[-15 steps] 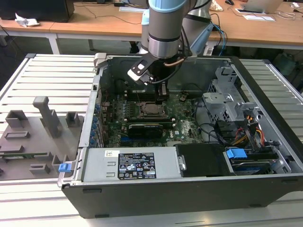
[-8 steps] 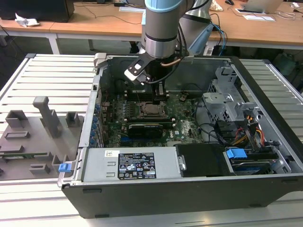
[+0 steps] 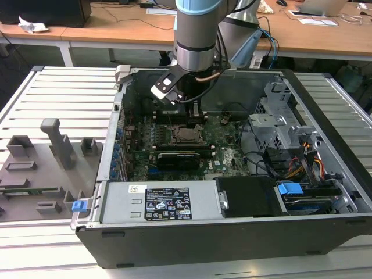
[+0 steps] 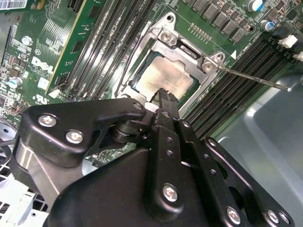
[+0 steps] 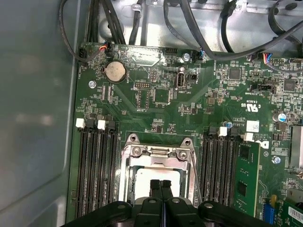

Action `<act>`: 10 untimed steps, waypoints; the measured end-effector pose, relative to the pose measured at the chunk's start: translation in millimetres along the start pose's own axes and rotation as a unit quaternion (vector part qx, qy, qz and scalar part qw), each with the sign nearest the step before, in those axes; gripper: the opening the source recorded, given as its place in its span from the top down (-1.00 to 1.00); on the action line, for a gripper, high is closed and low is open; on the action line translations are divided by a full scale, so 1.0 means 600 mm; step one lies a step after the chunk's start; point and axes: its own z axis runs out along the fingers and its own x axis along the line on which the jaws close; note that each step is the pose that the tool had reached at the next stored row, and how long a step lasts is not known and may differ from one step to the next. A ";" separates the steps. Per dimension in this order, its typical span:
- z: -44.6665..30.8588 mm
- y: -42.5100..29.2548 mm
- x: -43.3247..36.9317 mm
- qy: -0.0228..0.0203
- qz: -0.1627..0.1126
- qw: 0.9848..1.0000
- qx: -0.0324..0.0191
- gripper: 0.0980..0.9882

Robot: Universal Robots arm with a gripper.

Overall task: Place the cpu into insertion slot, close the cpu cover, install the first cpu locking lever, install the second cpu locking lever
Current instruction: 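Close the cpu cover, then install the first cpu locking lever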

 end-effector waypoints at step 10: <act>-0.003 -0.002 0.000 0.000 0.000 1.000 0.000 0.98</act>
